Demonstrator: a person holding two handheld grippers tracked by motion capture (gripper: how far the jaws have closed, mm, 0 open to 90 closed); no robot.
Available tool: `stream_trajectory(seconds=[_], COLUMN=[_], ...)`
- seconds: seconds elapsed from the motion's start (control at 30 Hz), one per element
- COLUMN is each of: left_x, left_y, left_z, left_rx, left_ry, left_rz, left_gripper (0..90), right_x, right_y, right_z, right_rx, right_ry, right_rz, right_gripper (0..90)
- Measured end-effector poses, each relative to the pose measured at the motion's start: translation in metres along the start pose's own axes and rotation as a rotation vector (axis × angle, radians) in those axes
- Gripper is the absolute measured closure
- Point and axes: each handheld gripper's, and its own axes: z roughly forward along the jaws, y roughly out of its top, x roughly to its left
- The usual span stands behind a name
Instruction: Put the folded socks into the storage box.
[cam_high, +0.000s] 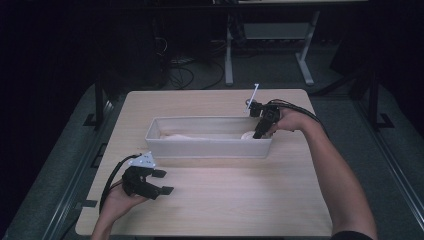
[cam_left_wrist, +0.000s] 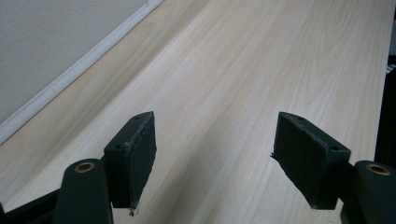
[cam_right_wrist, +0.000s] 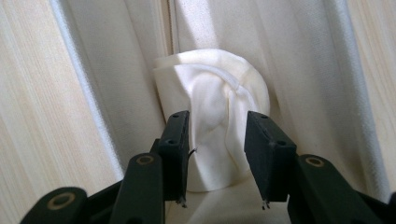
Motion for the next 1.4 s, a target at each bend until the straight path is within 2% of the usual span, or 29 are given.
stream_trajectory(seconds=[0.33,0.6,1.4], left_x=[-0.001,-0.002,-0.001], left_y=[0.000,-0.001,-0.001], left_z=[-0.001,-0.002,-0.003], left_rx=[0.001,-0.001,-0.010], left_ry=[0.003,0.004,0.002], left_rz=[0.002,0.004,0.001], left_gripper=[29.1,29.0,28.8], right_x=[0.002,0.004,0.004], right_y=[0.003,0.002,-0.004], right_z=[-0.003,-0.013,-0.024], right_rx=[-0.005,-0.025,-0.043], right_ry=[-0.005,-0.016,-0.021], right_rz=[-0.009,0.002,0.012], right_gripper=[59.7,59.7,59.7])
